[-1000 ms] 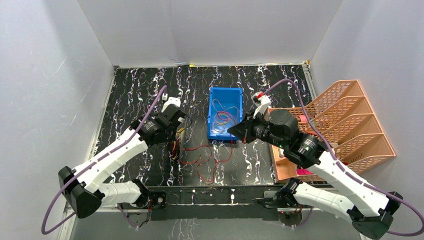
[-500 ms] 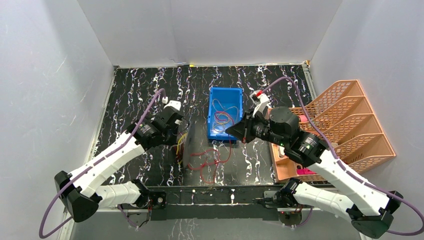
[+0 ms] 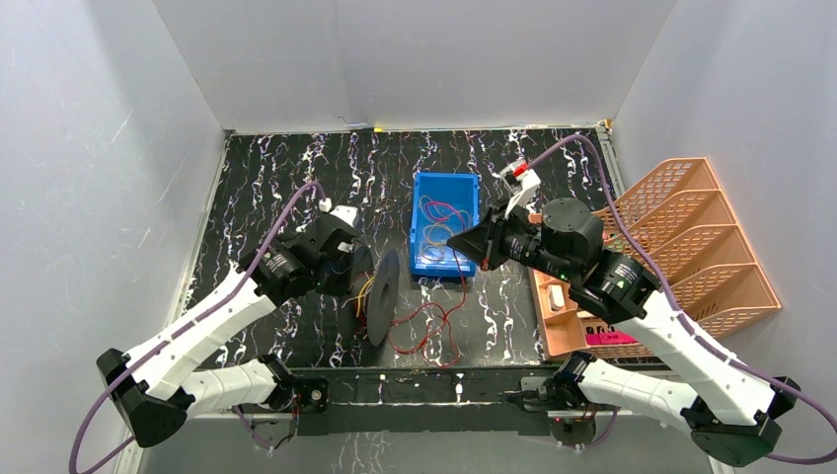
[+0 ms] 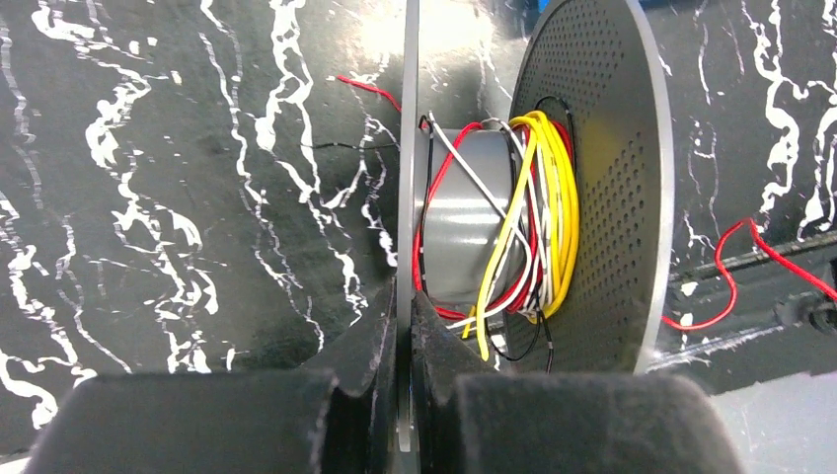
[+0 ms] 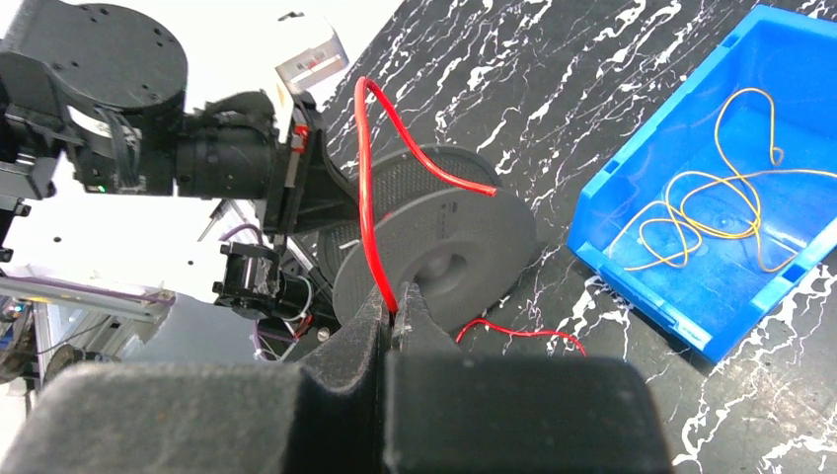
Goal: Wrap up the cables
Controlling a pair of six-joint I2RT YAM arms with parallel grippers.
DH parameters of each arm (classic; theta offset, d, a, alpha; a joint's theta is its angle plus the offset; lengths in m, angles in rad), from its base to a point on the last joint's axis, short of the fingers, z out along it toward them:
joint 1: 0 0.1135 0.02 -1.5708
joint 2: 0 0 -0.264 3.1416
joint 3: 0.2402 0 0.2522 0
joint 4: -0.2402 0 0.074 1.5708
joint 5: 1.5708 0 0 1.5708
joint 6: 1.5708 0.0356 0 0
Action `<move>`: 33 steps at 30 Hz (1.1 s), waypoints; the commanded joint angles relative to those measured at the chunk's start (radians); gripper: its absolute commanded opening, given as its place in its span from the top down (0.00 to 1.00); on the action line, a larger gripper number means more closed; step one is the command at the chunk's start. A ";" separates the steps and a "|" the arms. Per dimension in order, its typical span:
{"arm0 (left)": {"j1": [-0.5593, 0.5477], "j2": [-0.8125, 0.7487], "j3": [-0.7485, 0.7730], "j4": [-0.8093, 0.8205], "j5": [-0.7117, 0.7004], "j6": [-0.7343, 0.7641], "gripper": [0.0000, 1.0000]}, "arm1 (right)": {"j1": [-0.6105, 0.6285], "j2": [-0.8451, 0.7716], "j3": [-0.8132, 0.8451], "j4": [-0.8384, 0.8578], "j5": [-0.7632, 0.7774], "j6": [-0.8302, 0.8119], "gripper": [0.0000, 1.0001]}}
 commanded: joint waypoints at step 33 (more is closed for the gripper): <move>-0.006 -0.015 -0.036 0.070 -0.089 0.024 0.94 | 0.000 0.231 -0.081 0.285 -0.297 0.151 1.00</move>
